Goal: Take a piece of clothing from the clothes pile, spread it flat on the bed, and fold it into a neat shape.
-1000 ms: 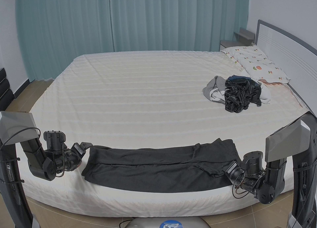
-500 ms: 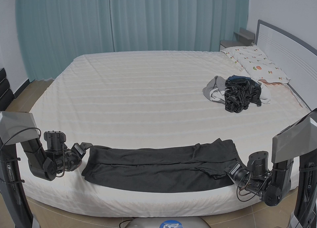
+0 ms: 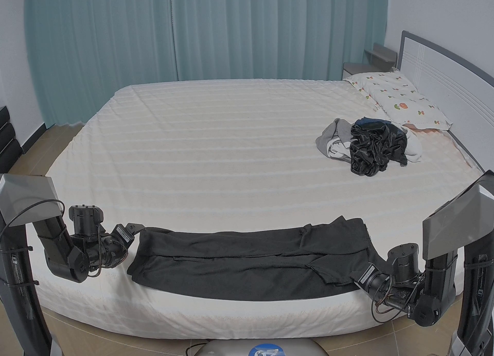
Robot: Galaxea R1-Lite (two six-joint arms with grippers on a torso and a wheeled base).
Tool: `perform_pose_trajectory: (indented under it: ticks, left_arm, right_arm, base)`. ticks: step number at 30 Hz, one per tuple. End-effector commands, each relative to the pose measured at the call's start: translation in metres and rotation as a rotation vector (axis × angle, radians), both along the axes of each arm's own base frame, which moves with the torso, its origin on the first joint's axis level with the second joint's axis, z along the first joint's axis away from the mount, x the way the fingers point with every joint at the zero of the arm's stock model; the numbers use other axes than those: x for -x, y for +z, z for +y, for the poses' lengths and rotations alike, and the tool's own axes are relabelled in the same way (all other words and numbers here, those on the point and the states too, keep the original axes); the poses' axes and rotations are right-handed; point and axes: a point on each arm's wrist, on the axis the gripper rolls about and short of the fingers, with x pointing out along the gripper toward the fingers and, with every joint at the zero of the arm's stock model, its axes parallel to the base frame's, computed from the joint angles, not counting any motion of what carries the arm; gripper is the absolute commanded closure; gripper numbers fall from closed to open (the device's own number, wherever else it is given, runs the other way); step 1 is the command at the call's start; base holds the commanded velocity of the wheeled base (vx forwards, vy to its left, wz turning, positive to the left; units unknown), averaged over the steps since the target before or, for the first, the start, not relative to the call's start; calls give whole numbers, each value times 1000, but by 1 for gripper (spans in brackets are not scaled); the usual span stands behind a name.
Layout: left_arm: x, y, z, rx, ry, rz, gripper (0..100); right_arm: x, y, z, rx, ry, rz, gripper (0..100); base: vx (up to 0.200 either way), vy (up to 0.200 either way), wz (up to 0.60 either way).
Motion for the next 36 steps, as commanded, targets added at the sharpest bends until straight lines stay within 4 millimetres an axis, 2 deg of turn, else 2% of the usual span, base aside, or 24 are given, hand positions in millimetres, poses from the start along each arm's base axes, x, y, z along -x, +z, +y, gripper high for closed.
perform_pose_trajectory:
  ticks: [1, 5, 7, 14, 21, 28, 36]
  left_arm:
    - [0, 1, 0, 1, 0, -4, 0]
    - [0, 2, 0, 0, 0, -5, 0]
    - [1, 2, 0, 1, 0, -2, 0]
    - [2, 2, 0, -2, 0, -3, 0]
    - [3, 4, -1, -4, -6, -5, 0]
    - [3, 19, -1, -17, -15, -47, 0]
    - [-1, 24, -3, -207, -166, -34, 0]
  right_arm:
    - [3, 3, -2, 18, 7, -8, 0]
    - [0, 19, -8, 10, -7, -87, 0]
    - [0, 33, -16, 1, -29, -134, 0]
    - [26, 50, -23, 24, -23, -133, 0]
    - [28, 50, -32, 27, -87, -93, 0]
    - [30, 51, -26, 21, -111, -100, 0]
    - [31, 50, -23, 35, -118, -98, 0]
  base:
    - [0, 0, 0]
    - [0, 0, 0]
    - [0, 0, 0]
    - [0, 0, 0]
    - [0, 0, 0]
    - [0, 0, 0]
    - [0, 0, 0]
